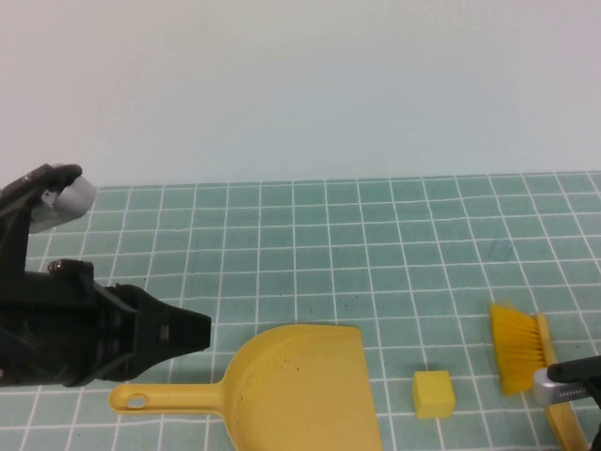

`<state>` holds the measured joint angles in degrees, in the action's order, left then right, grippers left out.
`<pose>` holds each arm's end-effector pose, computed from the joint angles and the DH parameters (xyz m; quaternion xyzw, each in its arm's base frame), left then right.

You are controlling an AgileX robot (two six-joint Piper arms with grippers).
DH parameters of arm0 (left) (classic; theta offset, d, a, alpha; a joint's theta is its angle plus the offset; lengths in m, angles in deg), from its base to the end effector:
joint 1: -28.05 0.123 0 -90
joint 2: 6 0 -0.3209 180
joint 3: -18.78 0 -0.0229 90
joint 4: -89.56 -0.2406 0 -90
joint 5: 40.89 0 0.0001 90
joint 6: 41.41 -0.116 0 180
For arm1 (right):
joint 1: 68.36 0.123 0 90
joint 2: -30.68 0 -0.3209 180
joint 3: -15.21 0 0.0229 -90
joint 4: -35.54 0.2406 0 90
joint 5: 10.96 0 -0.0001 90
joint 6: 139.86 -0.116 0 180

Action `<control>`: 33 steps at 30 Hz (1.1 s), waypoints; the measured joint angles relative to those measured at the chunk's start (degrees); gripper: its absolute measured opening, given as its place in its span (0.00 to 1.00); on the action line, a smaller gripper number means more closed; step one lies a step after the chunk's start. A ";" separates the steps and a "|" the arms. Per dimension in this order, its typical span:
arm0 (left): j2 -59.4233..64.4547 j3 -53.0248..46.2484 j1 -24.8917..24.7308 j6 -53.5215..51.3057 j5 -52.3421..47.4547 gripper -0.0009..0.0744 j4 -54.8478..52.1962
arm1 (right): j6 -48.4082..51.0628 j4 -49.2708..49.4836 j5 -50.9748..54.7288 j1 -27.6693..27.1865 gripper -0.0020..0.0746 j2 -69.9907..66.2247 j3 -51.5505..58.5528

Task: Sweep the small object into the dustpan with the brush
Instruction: Pick up the broom from the table, then hand over the broom

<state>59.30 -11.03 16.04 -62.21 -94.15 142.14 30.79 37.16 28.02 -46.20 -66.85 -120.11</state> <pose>0.1525 -0.1080 0.3534 0.0919 0.8722 -0.3938 0.2753 0.1892 0.0793 0.1491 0.1005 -0.9948 -0.0056 0.0124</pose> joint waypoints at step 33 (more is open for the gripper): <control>33.91 5.83 -15.79 -21.31 4.67 0.75 52.70 | 16.24 16.50 28.01 0.27 0.27 23.80 -15.50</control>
<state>93.22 -5.20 0.25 -83.52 -89.48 194.84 47.03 53.66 56.02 -45.93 -43.05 -135.61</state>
